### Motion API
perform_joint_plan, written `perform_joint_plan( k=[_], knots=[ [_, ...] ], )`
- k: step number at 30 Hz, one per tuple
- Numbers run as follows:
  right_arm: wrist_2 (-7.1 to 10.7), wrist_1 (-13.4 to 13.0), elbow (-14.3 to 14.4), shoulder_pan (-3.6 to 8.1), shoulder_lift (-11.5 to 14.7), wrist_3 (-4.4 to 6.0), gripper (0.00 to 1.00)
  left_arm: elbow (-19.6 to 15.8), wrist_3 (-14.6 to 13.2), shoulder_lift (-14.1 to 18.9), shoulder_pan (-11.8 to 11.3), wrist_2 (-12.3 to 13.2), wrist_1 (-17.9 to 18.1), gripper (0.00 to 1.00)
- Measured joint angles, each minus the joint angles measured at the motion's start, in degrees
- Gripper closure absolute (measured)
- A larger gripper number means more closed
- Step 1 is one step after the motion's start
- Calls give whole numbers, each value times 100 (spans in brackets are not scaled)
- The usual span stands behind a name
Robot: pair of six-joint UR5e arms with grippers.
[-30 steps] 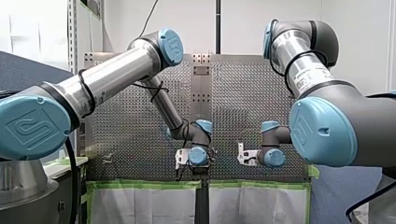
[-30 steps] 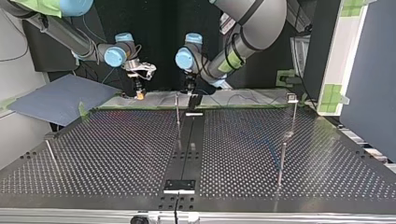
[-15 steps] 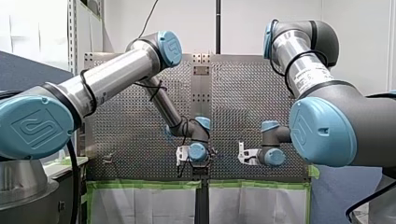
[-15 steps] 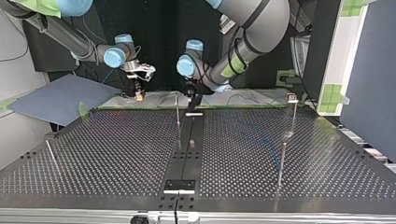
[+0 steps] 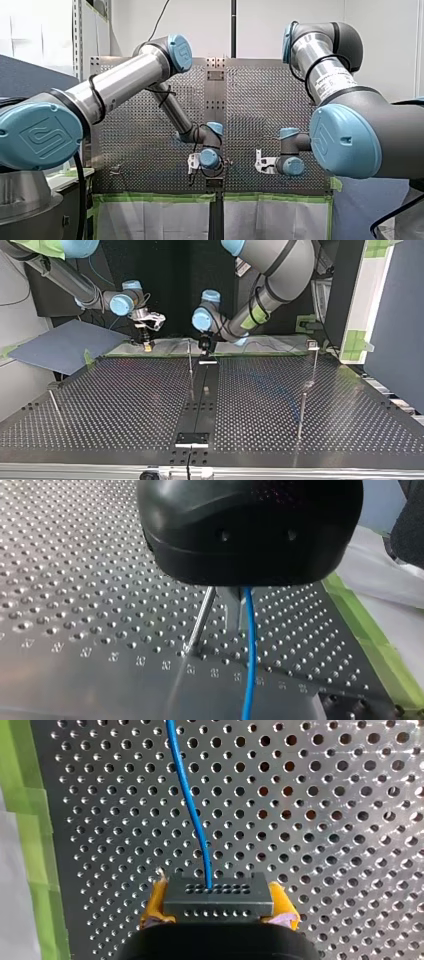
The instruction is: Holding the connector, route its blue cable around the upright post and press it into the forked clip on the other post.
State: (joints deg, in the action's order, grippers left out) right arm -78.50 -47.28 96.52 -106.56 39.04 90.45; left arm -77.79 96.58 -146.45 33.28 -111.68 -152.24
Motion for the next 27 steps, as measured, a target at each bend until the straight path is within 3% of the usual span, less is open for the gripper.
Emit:
perform_joint_plan(
  k=[14,27],
  knots=[
    [-47,-12,-191,57,-12,39,100,187,-20,0,-156,225,-237,100],
    [-83,-25,-241,108,-22,71,100,212,-35,0,-224,265,-325,100]
  ],
)
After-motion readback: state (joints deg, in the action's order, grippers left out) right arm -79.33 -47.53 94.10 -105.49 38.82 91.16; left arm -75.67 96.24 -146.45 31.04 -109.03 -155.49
